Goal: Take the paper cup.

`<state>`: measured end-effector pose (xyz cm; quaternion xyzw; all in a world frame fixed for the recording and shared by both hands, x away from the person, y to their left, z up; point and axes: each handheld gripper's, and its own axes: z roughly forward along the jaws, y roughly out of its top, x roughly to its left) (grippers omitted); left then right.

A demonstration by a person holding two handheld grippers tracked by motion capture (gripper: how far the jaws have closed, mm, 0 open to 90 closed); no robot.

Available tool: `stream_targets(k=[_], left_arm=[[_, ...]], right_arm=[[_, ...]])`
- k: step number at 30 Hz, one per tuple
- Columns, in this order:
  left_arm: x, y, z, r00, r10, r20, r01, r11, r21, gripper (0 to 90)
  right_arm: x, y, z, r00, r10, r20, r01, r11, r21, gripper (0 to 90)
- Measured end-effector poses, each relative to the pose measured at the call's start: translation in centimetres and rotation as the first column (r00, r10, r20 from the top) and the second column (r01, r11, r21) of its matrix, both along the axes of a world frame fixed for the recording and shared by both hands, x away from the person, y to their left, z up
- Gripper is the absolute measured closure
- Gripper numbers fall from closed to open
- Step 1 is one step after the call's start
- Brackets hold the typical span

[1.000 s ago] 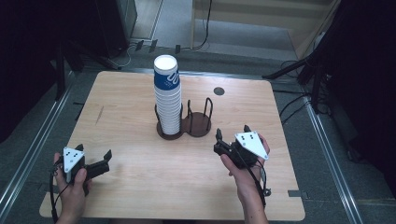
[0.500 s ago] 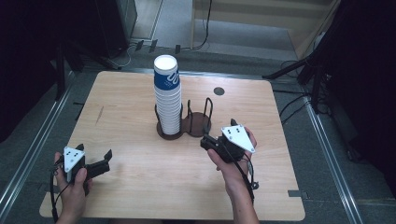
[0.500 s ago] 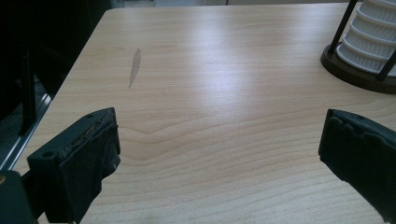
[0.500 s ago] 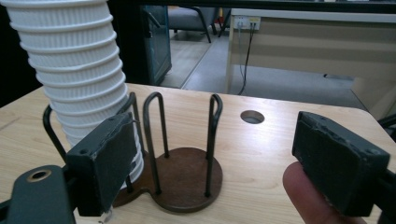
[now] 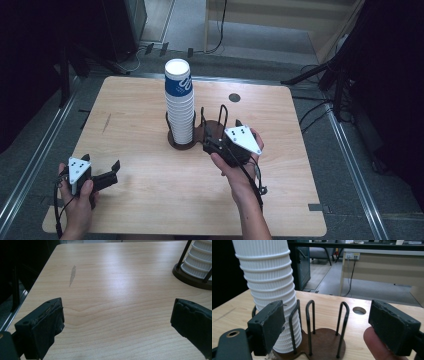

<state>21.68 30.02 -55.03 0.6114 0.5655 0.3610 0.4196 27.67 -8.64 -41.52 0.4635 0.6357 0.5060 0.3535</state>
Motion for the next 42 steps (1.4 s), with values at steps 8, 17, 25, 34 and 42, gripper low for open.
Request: stream_targets(k=[8,17,25,34,42], left_arm=[[0.0,0.1,0.0,1.0,0.001,0.0,-0.001,1.0,-0.006,0.0],[0.0,0.1,0.0,1.0,0.001,0.0,-0.001,0.9999,-0.011,0.0],[0.0,0.1,0.0,1.0,0.002,0.003,-0.002,1.0,-0.008,0.0],[0.0,0.1,0.0,1.0,0.003,0.002,-0.003,0.9999,-0.012,0.0],[0.0,0.1,0.0,1.0,0.004,0.001,-0.004,0.9999,-0.017,0.0]], right_arm=[[0.6,1.6,0.7,0.9996,0.027,0.008,-0.027,1.0,0.004,13.5],[1.5,3.0,1.1,0.999,0.044,0.001,-0.044,0.999,0.01,13.5],[2.3,4.4,1.4,0.9982,0.059,0.009,-0.059,0.998,0.019,13.6],[3.2,6.2,1.8,0.9976,0.064,0.026,-0.065,0.998,0.026,13.2],[4.0,7.5,2.1,0.9961,0.081,0.034,-0.082,0.996,0.029,11.6]])
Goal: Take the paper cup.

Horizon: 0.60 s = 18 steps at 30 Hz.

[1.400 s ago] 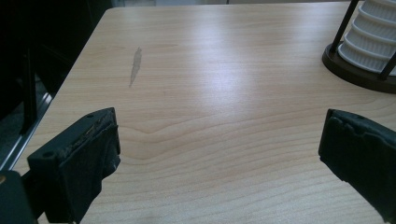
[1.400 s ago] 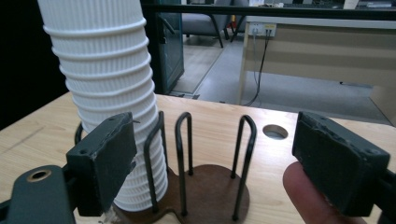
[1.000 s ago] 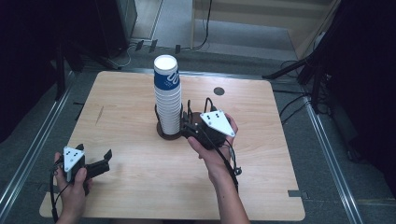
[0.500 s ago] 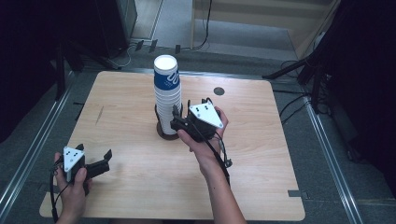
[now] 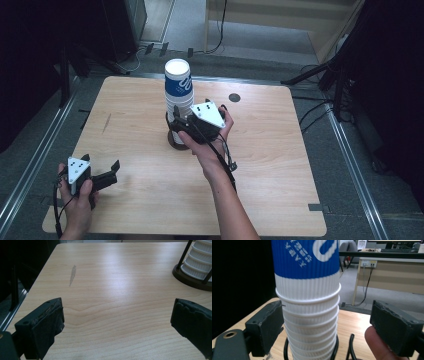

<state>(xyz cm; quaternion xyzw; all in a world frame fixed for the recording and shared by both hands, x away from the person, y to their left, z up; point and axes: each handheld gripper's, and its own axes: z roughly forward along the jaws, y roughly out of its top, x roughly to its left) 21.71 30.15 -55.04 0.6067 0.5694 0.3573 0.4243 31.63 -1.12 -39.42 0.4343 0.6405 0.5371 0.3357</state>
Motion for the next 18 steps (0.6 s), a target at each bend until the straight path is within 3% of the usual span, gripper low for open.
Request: stream_targets(k=[9,18], left_arm=[[0.0,0.0,0.0,1.0,0.001,-0.002,-0.001,1.0,0.002,0.0],[0.0,-0.1,0.0,1.0,0.0,-0.001,0.0,0.9999,0.011,0.0]], right_arm=[[0.7,0.9,0.6,0.9999,0.008,0.011,-0.008,0.999,0.036,11.6],[1.6,1.7,0.7,0.9999,0.0,0.01,0.0,0.999,0.037,11.2]])
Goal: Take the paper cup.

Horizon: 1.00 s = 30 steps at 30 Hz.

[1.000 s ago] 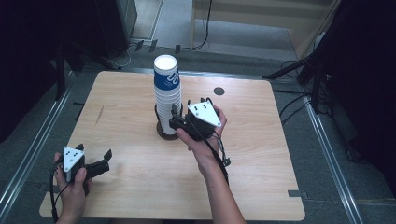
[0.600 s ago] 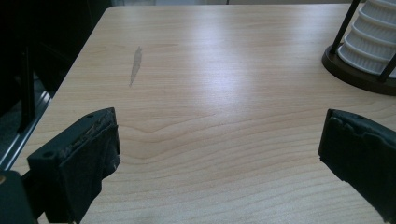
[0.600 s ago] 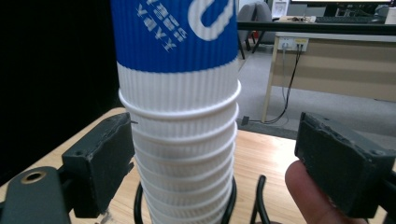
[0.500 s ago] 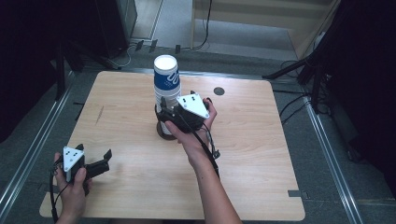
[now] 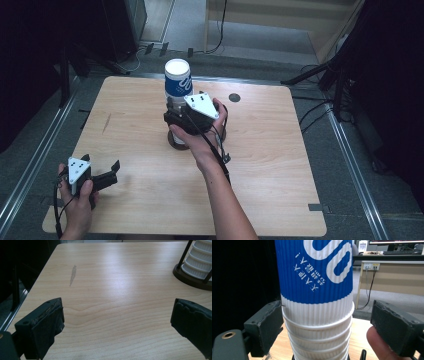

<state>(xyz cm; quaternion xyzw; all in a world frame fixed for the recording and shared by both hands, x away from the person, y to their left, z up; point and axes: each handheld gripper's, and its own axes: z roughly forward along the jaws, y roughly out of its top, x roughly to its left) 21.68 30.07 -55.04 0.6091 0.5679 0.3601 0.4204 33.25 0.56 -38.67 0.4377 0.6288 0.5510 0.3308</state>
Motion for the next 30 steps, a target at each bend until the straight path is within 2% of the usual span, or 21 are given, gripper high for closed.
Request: stream_targets(k=[8,16,30], left_arm=[[0.0,0.1,0.0,1.0,0.001,-0.002,-0.001,1.0,-0.009,0.0],[0.0,0.1,0.0,1.0,0.0,-0.003,0.0,0.9999,-0.013,0.0],[0.0,0.1,0.0,1.0,-0.002,-0.006,0.002,0.9999,-0.013,0.0]], right_arm=[[0.7,0.4,0.4,0.9999,0.012,0.004,-0.012,1.0,0.01,9.8],[1.3,1.1,1.0,0.9998,0.012,0.013,-0.012,1.0,0.002,12.2],[2.6,2.1,1.0,0.9997,0.002,0.023,-0.002,1.0,-0.009,12.9]])
